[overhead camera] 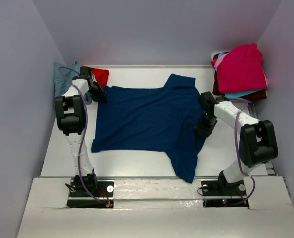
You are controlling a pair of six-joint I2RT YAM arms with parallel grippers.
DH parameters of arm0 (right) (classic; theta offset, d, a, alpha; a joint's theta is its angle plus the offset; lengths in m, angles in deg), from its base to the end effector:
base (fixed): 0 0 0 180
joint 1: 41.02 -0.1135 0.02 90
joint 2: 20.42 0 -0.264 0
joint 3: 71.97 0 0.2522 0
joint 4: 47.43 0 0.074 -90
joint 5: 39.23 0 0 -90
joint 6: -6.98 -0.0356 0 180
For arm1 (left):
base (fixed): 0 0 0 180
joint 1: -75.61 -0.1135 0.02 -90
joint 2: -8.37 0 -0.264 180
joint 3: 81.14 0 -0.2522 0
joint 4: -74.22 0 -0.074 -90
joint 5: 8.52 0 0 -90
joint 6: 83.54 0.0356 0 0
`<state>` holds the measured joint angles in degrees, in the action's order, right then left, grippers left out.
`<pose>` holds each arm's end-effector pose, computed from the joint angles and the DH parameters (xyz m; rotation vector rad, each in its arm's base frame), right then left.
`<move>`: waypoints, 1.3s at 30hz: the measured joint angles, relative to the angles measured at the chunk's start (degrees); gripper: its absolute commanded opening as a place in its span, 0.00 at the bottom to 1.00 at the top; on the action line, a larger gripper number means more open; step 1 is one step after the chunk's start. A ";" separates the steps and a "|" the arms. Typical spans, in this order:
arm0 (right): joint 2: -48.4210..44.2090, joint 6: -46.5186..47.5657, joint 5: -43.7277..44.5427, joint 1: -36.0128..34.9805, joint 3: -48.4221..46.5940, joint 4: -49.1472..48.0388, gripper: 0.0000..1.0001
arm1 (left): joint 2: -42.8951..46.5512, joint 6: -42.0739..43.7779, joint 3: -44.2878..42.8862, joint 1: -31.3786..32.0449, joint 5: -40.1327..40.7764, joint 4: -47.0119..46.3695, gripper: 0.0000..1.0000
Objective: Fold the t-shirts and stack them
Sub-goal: Flatten the tshirt out
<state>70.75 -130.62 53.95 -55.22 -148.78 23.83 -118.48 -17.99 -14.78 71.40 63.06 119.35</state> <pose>0.2701 0.0663 0.2057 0.8788 2.9180 -0.0127 0.4800 0.0241 0.1754 -0.5281 2.5504 -0.5449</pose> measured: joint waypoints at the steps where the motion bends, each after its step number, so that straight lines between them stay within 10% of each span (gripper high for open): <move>1: 0.52 0.00 -0.22 0.00 0.04 -0.20 0.41 | 0.00 0.02 0.00 0.00 0.00 0.00 0.13; 21: 1.70 -0.09 -1.66 0.00 7.76 -2.89 0.40 | 0.00 0.22 0.00 -0.15 0.00 0.07 0.13; 32: 2.34 -0.28 -2.36 0.00 9.27 -5.33 0.08 | 0.00 0.42 0.00 -0.74 0.00 0.09 0.13; 39: 2.27 -0.39 -2.32 0.00 9.66 -5.53 0.07 | 0.00 0.44 0.00 -0.79 0.00 0.11 0.13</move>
<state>73.03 -131.01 51.63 -55.22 -139.11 18.30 -118.48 -17.55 -14.78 70.61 63.06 119.46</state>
